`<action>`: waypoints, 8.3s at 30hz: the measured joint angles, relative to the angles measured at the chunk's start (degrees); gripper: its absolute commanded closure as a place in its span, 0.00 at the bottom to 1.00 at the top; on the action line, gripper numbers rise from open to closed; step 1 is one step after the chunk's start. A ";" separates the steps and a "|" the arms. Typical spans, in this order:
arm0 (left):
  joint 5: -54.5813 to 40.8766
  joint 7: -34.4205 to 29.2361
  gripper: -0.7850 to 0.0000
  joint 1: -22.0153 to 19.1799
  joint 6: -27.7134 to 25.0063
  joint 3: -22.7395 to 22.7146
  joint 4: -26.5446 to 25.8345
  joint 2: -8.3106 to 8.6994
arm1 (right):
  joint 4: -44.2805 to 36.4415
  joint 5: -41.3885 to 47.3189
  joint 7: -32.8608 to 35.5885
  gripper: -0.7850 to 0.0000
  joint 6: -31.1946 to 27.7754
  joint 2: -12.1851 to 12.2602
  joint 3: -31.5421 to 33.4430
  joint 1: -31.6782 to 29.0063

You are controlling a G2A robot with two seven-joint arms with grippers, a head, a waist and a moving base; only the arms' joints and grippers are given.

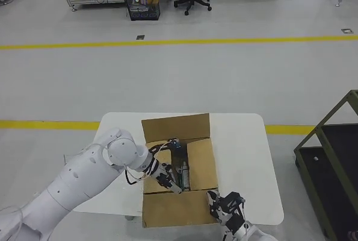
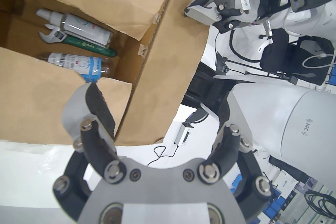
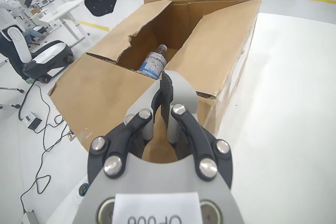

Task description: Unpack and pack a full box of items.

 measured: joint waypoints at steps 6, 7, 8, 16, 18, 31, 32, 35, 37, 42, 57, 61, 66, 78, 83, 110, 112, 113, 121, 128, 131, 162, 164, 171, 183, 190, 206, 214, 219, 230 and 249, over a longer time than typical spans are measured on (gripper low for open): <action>8.69 4.20 0.00 0.15 4.58 -0.31 -0.76 0.02 | -2.10 0.91 -4.31 1.00 4.78 0.00 1.45 -0.73; 11.30 5.14 0.00 0.15 5.85 -0.10 -1.28 -0.02 | -2.87 0.73 -5.23 1.00 6.16 0.02 2.04 -1.15; 13.79 6.39 0.00 0.46 7.43 0.01 -1.76 -0.11 | -3.64 0.48 -5.92 1.00 7.49 0.05 2.60 -1.62; 30.59 11.74 0.00 1.75 24.32 4.71 -7.30 -2.04 | -7.94 -0.52 -7.46 1.00 13.79 0.33 6.49 -4.74; 39.10 11.30 0.00 1.30 27.21 6.84 -8.38 -2.80 | -8.23 -0.48 -7.63 1.00 14.31 0.36 6.86 -5.24; 48.34 11.38 0.00 1.83 31.69 9.17 -5.89 -6.40 | -7.38 1.25 -9.19 1.00 15.61 0.37 7.97 -6.62; 48.37 11.37 0.00 1.82 31.68 9.19 -5.90 -6.39 | -7.28 1.37 -9.28 1.00 15.58 0.38 8.10 -6.63; 48.44 11.36 0.00 1.81 31.68 9.20 -5.91 -6.38 | -7.00 1.61 -9.41 1.00 15.33 0.43 8.52 -6.68; 48.44 11.36 0.00 1.81 31.68 9.20 -5.91 -6.38 | -6.80 1.75 -9.36 1.00 15.20 0.46 8.74 -6.71; 48.82 11.94 0.00 2.30 31.41 9.29 -5.88 -6.41 | -6.20 2.06 -8.98 1.00 14.96 0.46 8.79 -6.36; 68.30 4.46 0.00 4.86 35.52 14.38 -1.62 -11.20 | -5.53 2.81 -8.99 1.00 14.88 0.47 9.23 -5.81; 71.78 1.82 0.00 5.30 35.59 14.72 -0.20 -12.66 | -5.54 2.96 -9.05 1.00 14.86 0.46 9.24 -5.66; 74.57 -0.65 0.53 5.92 35.49 13.84 1.58 -14.10 | -5.64 3.15 -9.14 1.00 14.88 0.45 9.28 -5.55; 82.03 -2.28 1.00 7.98 34.96 10.12 4.68 -15.67 | -5.79 3.51 -9.28 1.00 14.89 0.41 9.25 -5.53; 83.76 -1.61 1.00 8.80 34.79 7.94 5.80 -16.15 | -5.98 3.59 -9.46 1.00 15.08 0.39 9.27 -5.61; 53.66 -8.50 1.00 12.90 35.81 -19.76 -3.11 -16.26 | -5.75 6.13 -10.15 1.00 14.84 0.28 10.07 -5.53; 53.25 -9.28 1.00 13.14 35.26 -21.12 -3.90 -16.04 | -5.96 6.75 -10.31 1.00 14.61 0.28 10.39 -5.57; 52.96 -9.56 0.67 13.28 35.27 -21.77 -4.15 -15.95 | -6.10 6.96 -10.36 1.00 14.53 0.29 10.59 -5.62; 61.39 -9.73 0.00 13.67 33.86 -22.81 -4.76 -15.15 | -7.75 7.63 -10.39 1.00 13.63 0.43 12.15 -6.12; 69.94 -8.53 0.00 13.79 33.18 -22.90 -3.40 -14.85 | -7.82 7.72 -10.33 0.99 13.59 0.42 12.42 -6.25; 74.16 -7.74 0.00 13.81 33.26 -22.59 -1.19 -14.85 | -7.68 7.69 -10.29 0.99 13.65 0.40 12.45 -6.21; 61.81 -0.70 0.00 16.19 29.58 -26.97 -7.93 -17.73 | 1.91 8.22 -12.02 1.00 21.02 -0.30 13.03 -4.19; 58.79 -0.12 0.00 16.42 28.30 -26.26 -8.31 -18.07 | 4.49 8.05 -12.50 1.00 21.44 -0.59 11.27 -2.61; 44.99 1.61 0.00 17.75 18.41 -21.95 -6.19 -19.35 | 14.60 3.83 -15.75 1.00 20.71 -1.80 2.67 4.81; 35.55 1.55 0.00 16.29 15.53 -20.50 1.57 -20.21 | 23.63 1.91 -19.64 1.00 18.03 -3.17 -4.88 10.04; 35.53 1.55 0.00 16.31 15.58 -20.52 1.52 -20.20 | 22.86 4.22 -21.69 1.00 19.62 -2.85 -2.07 7.86; 13.99 10.09 0.00 11.82 22.20 -16.53 21.13 -24.66 | 4.75 8.61 -19.85 1.00 23.46 -0.79 13.61 -8.09; 9.26 13.06 0.00 8.23 22.00 -15.59 30.02 -26.40 | 3.23 6.88 -19.18 1.00 24.09 -1.06 12.20 -9.37; 9.32 13.02 0.00 8.28 22.02 -15.61 29.90 -26.38 | 2.86 5.16 -18.48 1.00 24.75 -1.14 11.66 -9.19; 10.01 15.38 0.00 9.10 23.23 -15.57 29.79 -26.42 | 2.27 4.65 -17.84 1.00 24.76 -1.22 12.26 -9.59; 4.68 20.48 0.00 5.50 16.63 -12.33 44.10 -30.27 | 4.61 5.04 -16.67 1.00 24.35 -1.45 13.15 -8.62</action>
